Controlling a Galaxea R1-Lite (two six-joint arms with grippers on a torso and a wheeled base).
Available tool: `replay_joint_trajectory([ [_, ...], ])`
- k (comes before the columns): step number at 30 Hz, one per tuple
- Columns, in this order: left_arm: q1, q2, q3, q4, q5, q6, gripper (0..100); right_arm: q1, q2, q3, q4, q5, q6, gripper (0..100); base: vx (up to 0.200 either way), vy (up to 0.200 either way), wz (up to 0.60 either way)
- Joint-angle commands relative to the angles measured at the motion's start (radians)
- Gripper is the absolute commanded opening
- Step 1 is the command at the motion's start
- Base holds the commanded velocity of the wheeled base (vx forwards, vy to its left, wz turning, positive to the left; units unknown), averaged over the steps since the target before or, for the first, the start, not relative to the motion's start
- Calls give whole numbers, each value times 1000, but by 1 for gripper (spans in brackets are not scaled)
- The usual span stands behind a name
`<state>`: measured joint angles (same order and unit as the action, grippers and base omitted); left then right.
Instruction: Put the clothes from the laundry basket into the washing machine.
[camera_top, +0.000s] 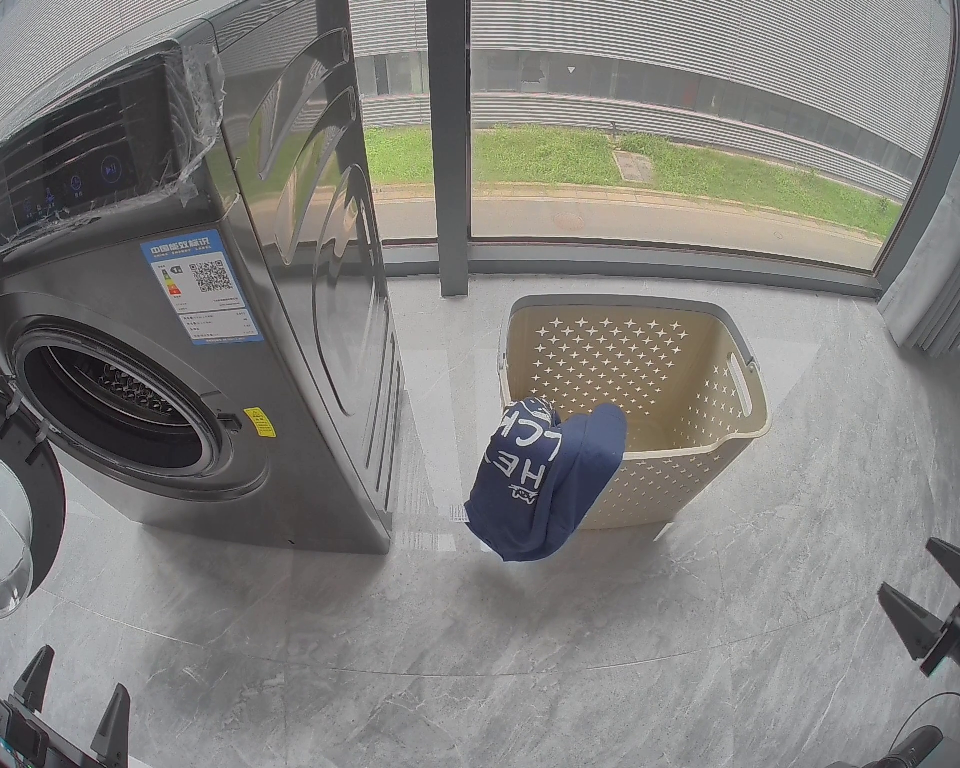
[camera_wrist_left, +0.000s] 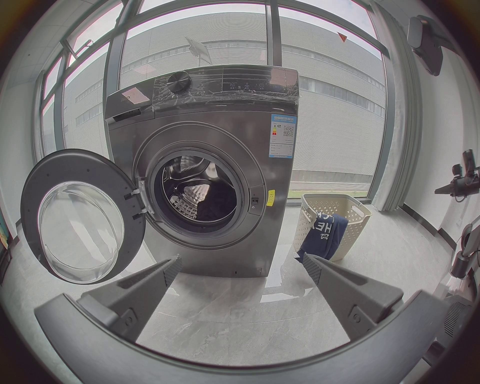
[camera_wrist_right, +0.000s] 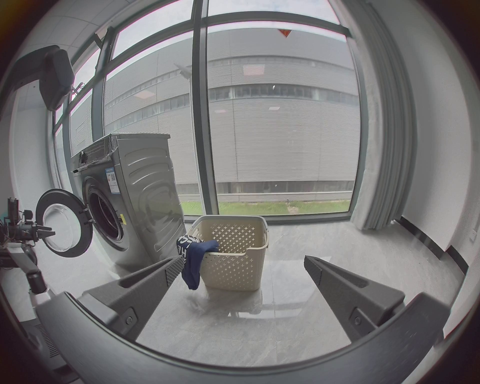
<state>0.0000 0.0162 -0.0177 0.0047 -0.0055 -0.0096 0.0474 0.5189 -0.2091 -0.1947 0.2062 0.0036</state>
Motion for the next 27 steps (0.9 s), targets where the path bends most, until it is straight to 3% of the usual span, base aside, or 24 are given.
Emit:
replay_joint_trajectory([
  [1, 0, -13, 16, 0, -1, 0, 100, 265, 641, -7, -267, -1, 88, 100, 0, 0, 0],
  [4, 0, -13, 16, 0, 1, -3, 100, 391, 771, -22, -365, -99, 214, 100, 0, -200, 0],
  [5, 0, -13, 16, 0, 1, -3, 100, 391, 771, -22, -365, -99, 214, 100, 0, -200, 0],
  [6, 0, -13, 16, 0, 1, -1, 100, 454, 840, -30, -419, -143, 280, 100, 0, -200, 0],
  [9, 0, -12, 16, 0, -1, -1, 100, 516, 944, -47, -496, -172, 334, 100, 0, -67, 0],
  [19, 0, -12, 16, 1, -2, -4, 100, 571, 1259, -92, -799, -205, 340, 100, 0, 0, 0],
  [24, 0, -13, 16, 1, -2, -4, 100, 597, 1354, -119, -875, -208, 354, 100, 200, 0, 0],
  [27, 0, -13, 15, 1, -1, -3, 100, 603, 1380, -153, -875, -231, 371, 100, 200, 0, 0],
])
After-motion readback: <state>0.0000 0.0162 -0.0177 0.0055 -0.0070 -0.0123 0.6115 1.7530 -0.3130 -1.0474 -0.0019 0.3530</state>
